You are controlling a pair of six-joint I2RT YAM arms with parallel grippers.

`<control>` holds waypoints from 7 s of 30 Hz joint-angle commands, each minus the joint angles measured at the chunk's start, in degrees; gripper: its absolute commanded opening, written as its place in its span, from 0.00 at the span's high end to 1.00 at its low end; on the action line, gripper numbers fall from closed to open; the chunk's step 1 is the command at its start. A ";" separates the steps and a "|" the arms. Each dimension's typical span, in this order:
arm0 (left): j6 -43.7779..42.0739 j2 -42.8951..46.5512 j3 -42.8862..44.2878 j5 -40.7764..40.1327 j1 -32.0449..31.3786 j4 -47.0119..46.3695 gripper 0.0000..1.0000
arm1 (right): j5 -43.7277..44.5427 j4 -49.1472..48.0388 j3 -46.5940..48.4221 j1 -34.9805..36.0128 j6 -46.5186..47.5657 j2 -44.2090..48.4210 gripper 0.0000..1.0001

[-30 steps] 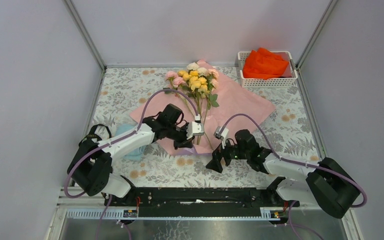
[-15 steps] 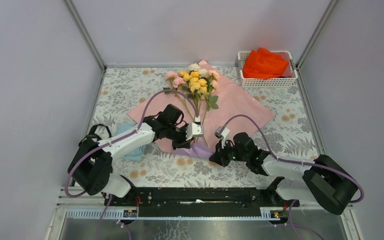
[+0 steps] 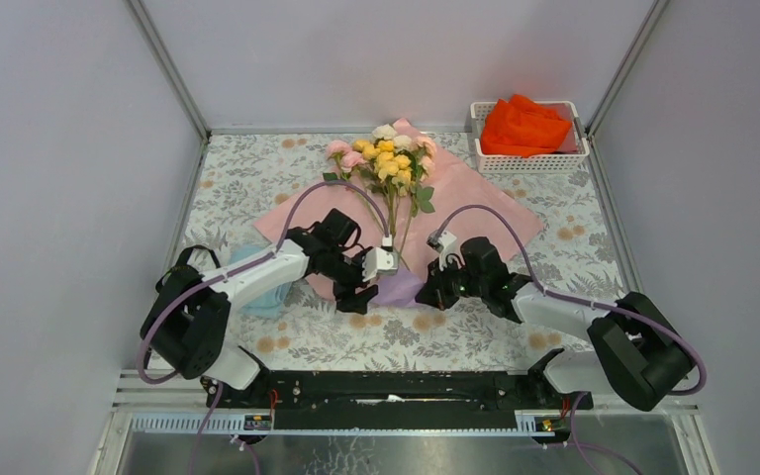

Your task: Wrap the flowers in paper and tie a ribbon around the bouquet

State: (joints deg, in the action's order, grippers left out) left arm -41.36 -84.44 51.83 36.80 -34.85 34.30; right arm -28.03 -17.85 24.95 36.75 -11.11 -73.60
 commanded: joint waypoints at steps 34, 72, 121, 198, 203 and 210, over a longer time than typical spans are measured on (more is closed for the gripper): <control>14.24 -9.51 4.17 -25.26 -5.33 -15.84 0.48 | 2.08 15.85 25.64 -8.28 -7.20 -26.90 0.79; 3.50 3.41 -13.18 -33.58 3.42 -3.03 0.54 | 7.80 19.90 13.29 -10.91 -16.51 -22.27 1.00; 5.55 -4.27 -7.00 -32.25 -2.49 2.13 1.00 | 12.96 23.61 14.14 -10.91 -14.04 -21.57 1.00; 24.80 -10.14 12.41 -16.23 -10.74 -11.75 0.78 | 26.31 12.73 4.08 -6.43 -48.70 -6.07 0.96; 28.11 -19.61 18.19 -21.00 -10.57 -13.88 0.77 | 27.76 14.06 4.49 -6.44 -47.15 -2.51 0.96; 34.05 -28.78 22.77 -22.48 -10.58 -12.86 0.79 | 26.34 14.29 3.98 -6.43 -47.56 -2.85 0.58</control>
State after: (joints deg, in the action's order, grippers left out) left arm -11.07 -110.59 73.17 16.16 -45.71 20.23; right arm -2.59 -3.55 27.79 30.00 -58.85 -76.75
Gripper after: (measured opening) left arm 0.215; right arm 0.324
